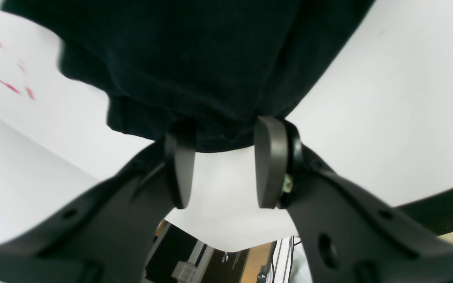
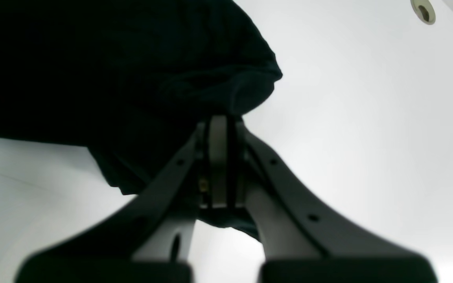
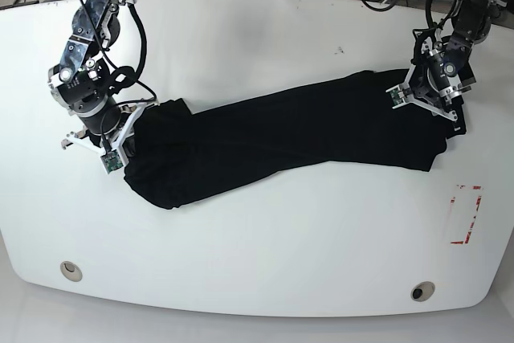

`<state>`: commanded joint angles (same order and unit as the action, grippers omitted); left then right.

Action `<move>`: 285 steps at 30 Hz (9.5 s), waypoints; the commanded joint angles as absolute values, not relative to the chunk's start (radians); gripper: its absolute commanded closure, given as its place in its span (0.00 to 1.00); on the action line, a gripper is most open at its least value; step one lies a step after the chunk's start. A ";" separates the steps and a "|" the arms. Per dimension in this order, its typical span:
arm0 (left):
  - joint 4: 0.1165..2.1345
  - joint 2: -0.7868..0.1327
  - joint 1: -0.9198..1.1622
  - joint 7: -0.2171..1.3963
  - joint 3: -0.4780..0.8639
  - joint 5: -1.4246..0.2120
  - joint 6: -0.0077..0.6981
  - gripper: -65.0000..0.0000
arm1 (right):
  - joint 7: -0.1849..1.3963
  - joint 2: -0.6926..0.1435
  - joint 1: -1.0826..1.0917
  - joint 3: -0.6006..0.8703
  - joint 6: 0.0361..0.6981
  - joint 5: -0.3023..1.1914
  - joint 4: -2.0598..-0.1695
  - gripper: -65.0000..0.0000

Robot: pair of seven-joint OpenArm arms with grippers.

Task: Layout the t-shirt on the table in an organized manner, then fold the t-shirt properly
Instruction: 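Hold both shirt ends and pull the left gripper away from the right, then lift both grippers high, raising the shirt off the table, then lay the shirt flat by sweeping both held ends across the table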

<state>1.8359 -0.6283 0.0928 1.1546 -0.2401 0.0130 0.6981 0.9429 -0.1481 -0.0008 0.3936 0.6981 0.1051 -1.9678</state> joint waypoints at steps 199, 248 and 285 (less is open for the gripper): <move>1.994 -0.257 -0.194 1.396 0.220 0.073 0.698 0.99 | 1.237 -0.298 0.143 0.280 0.698 0.107 -2.038 1.00; 1.998 -0.292 0.397 1.368 0.389 0.076 0.698 0.99 | 1.308 -0.180 -0.433 0.349 0.698 0.102 -2.040 1.00; 1.989 -0.329 0.154 1.371 0.383 0.084 0.698 0.99 | 1.356 -0.177 -0.117 0.423 0.698 0.108 -2.035 1.00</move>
<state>1.9893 -0.3291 0.1542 1.3709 0.3828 0.0836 0.6981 1.3556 -0.1772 -0.1174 0.4227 0.6981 0.1082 -2.0353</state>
